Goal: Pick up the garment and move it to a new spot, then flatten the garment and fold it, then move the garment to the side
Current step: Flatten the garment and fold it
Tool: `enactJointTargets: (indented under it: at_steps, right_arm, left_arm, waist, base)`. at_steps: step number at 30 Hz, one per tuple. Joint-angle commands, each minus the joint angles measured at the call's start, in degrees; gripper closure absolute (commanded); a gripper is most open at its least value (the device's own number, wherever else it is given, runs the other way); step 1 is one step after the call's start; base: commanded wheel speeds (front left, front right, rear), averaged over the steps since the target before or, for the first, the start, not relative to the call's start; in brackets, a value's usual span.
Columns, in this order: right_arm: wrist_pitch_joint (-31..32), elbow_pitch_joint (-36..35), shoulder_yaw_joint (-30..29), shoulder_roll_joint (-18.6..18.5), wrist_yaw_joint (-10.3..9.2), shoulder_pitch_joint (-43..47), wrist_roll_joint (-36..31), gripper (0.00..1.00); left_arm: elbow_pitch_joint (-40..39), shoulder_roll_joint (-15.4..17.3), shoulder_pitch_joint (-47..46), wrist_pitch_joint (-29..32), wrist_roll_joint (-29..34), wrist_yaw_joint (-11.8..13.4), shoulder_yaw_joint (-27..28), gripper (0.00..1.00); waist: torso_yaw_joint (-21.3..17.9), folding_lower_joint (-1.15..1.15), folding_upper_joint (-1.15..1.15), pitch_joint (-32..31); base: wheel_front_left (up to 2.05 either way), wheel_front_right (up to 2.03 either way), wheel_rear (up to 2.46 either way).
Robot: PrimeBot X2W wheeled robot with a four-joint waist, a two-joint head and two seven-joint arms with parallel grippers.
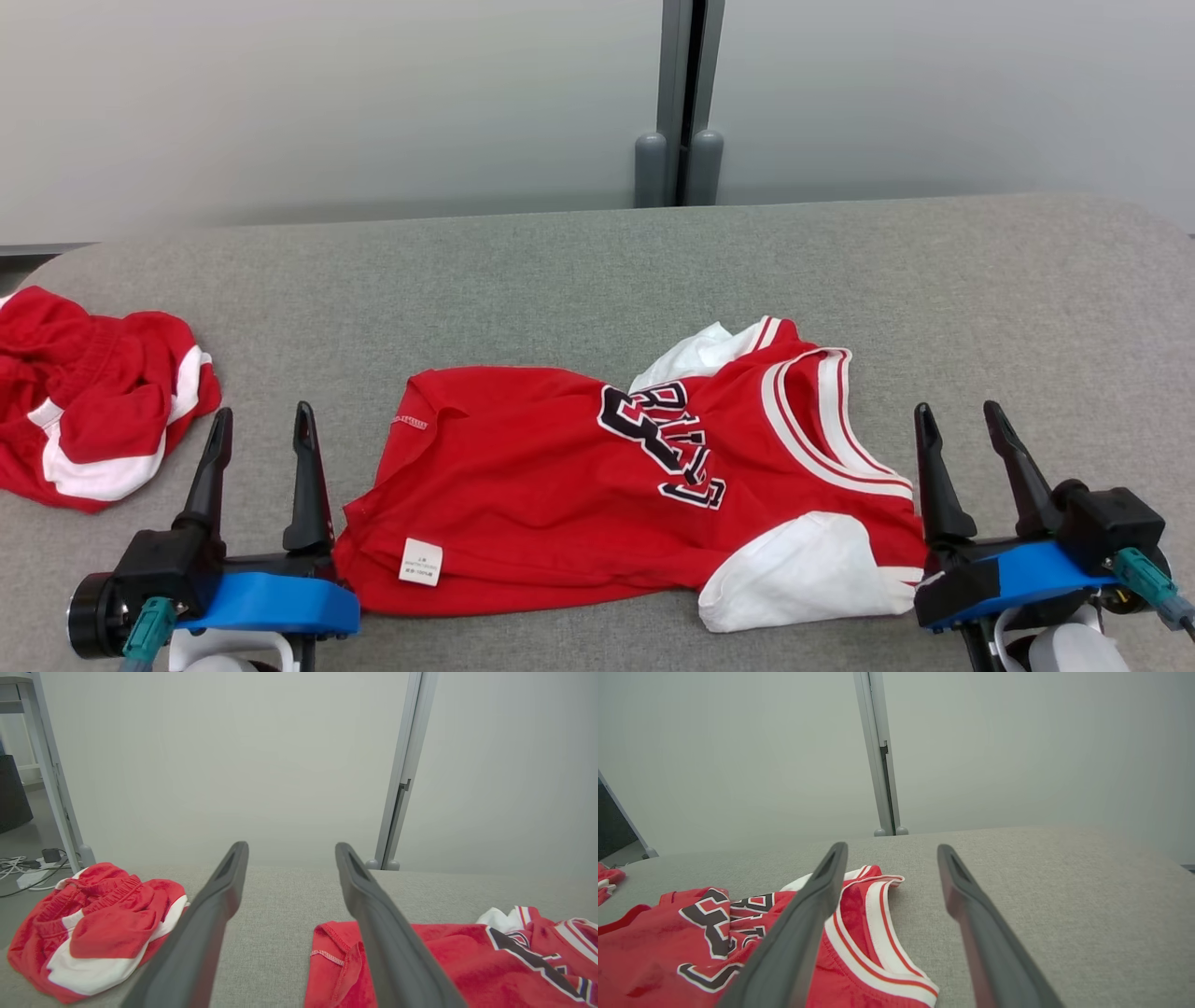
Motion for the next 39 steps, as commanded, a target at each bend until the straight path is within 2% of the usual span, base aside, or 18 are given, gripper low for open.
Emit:
enactJointTargets:
  at_steps: [1, 9, 13, 18, 27, 39]
  right_arm:
    - [-0.2, 0.4, -0.3, -0.2, 0.03, 1.1, -0.5, 0.0]
    - [-0.2, 2.8, -1.3, -0.2, 0.03, 0.0, -2.6, 0.0]
    - [-0.1, 4.8, -0.1, -0.2, 0.03, -3.4, -4.5, 0.0]
    - [3.1, 8.5, 2.5, -0.3, 0.03, -9.1, -7.7, 0.0]
    - [8.2, 18.1, 5.5, -2.9, 0.02, -14.5, -11.2, 0.0]
    - [12.6, 30.3, 5.9, -6.9, 0.03, -17.1, -11.3, 0.0]
  left_arm:
    - [0.2, -0.3, 0.6, -0.2, 0.7, -0.3, 0.8, 0.0]
    - [0.8, -1.6, 1.1, -0.2, 2.5, -1.4, 2.3, 0.0]
    - [1.1, -2.0, 0.9, -0.2, 2.9, -1.9, 3.1, 0.0]
    - [1.4, -2.6, 0.2, -0.2, 3.5, -2.6, 3.7, 0.0]
    - [1.8, -3.7, -1.4, -0.2, 4.1, -3.5, 3.7, 0.0]
    - [2.4, -4.7, -3.3, -0.2, 4.4, -4.3, 3.7, 0.0]
  waist:
    - [-0.2, 0.0, 0.0, -0.4]
    - [0.1, 0.0, 0.0, -0.8]
    - [0.6, 0.0, 0.0, -0.6]
    - [1.5, 0.0, 0.0, 0.1]
    - [3.8, 0.0, 0.0, 1.5]
    - [6.3, 0.0, 0.0, 4.0]
  base:
    - [0.0, 0.0, 0.0]
    - [0.0, 0.0, 0.0]
    - [0.0, 0.0, 0.0]
    - [0.0, 0.0, 0.0]
    - [0.0, 0.0, 0.0]
    - [0.0, 0.0, 0.0]
